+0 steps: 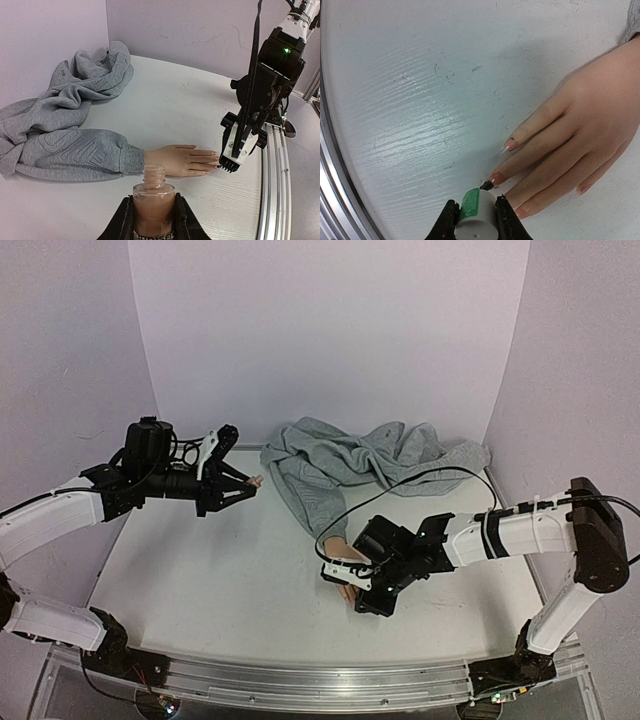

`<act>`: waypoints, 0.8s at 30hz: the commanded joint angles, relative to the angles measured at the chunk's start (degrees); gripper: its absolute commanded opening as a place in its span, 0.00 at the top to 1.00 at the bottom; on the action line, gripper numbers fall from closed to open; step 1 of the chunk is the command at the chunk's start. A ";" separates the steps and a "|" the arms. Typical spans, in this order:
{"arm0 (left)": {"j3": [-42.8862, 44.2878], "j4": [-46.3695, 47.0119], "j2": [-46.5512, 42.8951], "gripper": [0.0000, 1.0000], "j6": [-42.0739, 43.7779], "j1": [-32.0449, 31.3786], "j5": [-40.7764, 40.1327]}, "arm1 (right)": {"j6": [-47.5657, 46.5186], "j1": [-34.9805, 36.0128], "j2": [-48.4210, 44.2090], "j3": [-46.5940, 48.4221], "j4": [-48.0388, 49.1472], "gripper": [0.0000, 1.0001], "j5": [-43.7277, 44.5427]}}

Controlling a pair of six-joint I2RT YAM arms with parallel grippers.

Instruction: Paint the nails

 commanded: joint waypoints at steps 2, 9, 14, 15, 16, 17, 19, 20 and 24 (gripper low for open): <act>1.28 2.15 -0.25 1.00 0.10 0.33 1.00 | 0.65 0.22 0.48 1.91 -3.12 1.00 -0.98; 1.23 2.10 -0.31 1.00 0.03 0.33 1.02 | 0.67 0.28 0.50 2.10 -3.43 1.00 -1.19; 1.23 2.14 -0.37 1.00 0.08 0.35 1.02 | 0.80 0.24 -1.88 1.64 -3.36 1.00 -0.79; 1.27 2.12 -0.35 1.00 0.05 0.33 1.03 | 0.91 0.26 -2.76 1.39 -3.15 1.00 -0.51; 1.25 2.14 -0.33 1.00 0.00 0.33 1.01 | 1.00 0.22 -3.55 1.13 -2.97 1.00 -0.41; 1.25 2.14 -0.31 1.00 0.01 0.33 1.00 | 1.16 0.24 -4.45 0.95 -2.73 1.00 -0.28; 1.24 2.14 -0.31 1.00 -0.03 0.33 1.08 | 1.37 0.29 -5.70 0.66 -2.56 1.00 -0.15; 1.27 2.14 -0.25 1.00 0.02 0.33 1.09 | 1.50 0.24 -6.03 0.55 -2.48 1.00 -0.08; 1.37 2.14 -0.09 1.00 -0.06 0.33 1.17 | 1.49 0.29 -5.65 0.28 -1.45 1.00 1.65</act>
